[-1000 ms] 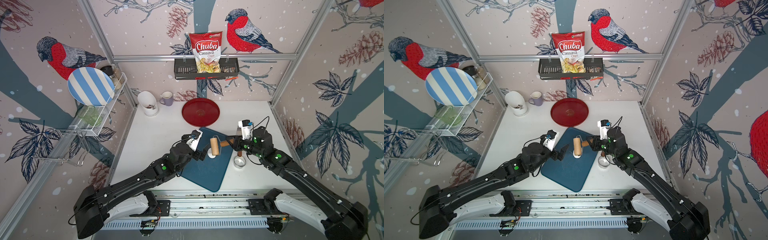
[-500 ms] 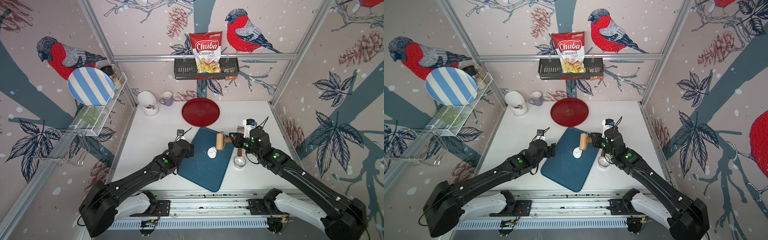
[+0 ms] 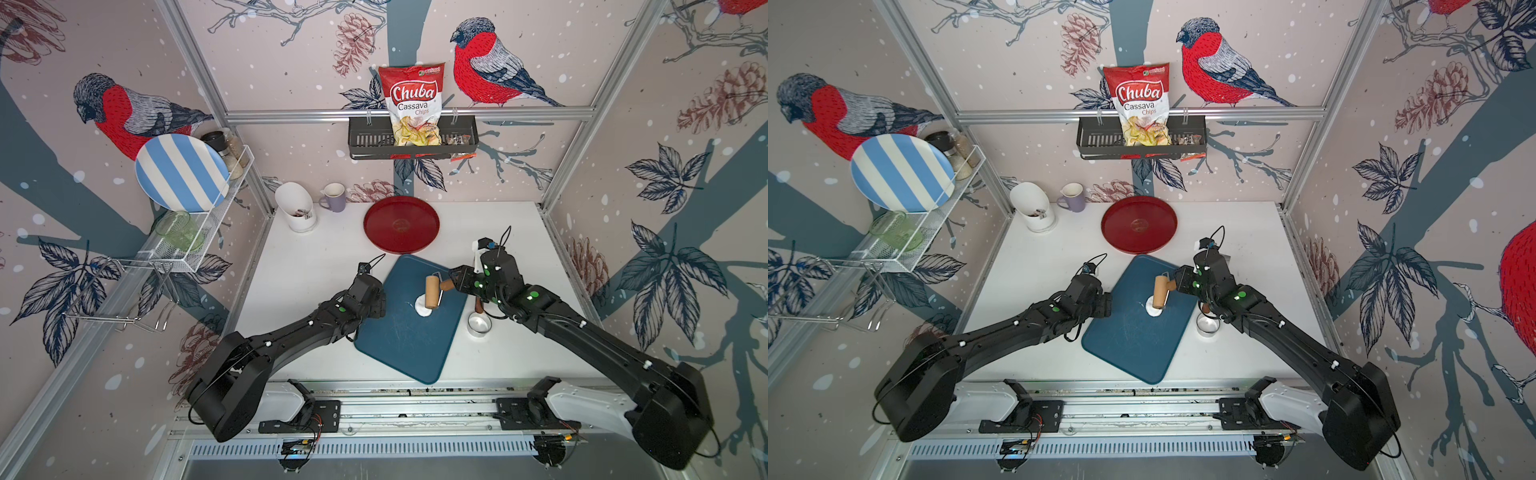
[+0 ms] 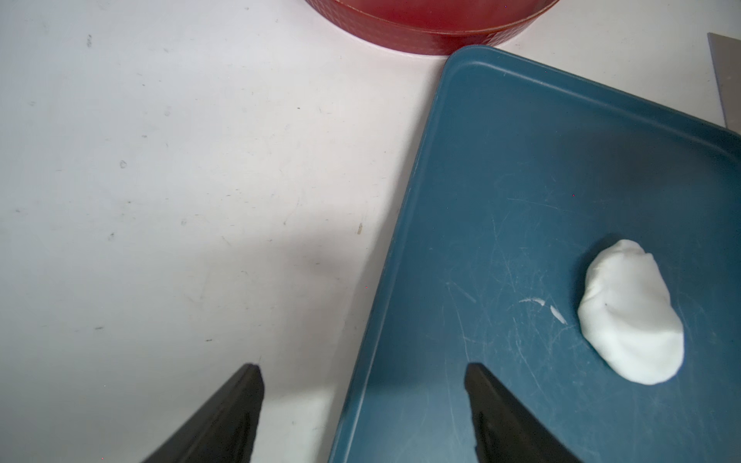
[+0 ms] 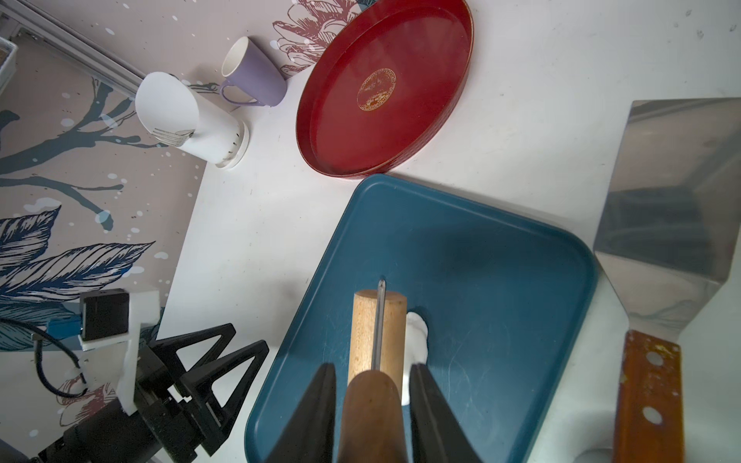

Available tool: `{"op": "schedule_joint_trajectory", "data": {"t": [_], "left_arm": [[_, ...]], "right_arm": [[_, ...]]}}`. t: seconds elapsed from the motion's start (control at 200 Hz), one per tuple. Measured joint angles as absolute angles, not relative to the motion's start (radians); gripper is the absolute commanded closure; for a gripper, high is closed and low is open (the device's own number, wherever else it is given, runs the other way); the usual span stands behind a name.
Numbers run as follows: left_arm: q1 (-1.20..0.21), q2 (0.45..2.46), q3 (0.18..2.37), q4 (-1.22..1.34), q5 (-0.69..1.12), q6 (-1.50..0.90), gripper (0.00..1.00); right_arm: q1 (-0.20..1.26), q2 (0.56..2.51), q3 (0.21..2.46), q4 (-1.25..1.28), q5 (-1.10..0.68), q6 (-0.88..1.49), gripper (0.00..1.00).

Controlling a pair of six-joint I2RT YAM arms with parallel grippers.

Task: Roll out the dumpling wrappers from the dough
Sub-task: Flatten out the dough on the work surface.

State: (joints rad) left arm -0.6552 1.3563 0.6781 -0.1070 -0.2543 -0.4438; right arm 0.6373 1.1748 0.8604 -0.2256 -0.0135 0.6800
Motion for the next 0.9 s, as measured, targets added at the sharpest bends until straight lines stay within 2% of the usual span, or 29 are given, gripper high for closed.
{"op": "schedule_joint_trajectory", "data": {"t": [0.215,0.535,0.9], "left_arm": [[-0.638,1.483,0.768,-0.109,-0.204,-0.411,0.33],[-0.614,1.705,0.945,-0.102,-0.183,-0.364,0.45],[-0.586,1.795,0.97,-0.084,-0.157,-0.343,0.71]], "right_arm": [[0.631,1.214,0.886,-0.26,-0.041,0.68,1.0],[0.613,1.163,0.86,-0.253,-0.041,0.679,1.0],[0.608,1.119,0.83,-0.24,-0.027,0.675,1.0]]}}
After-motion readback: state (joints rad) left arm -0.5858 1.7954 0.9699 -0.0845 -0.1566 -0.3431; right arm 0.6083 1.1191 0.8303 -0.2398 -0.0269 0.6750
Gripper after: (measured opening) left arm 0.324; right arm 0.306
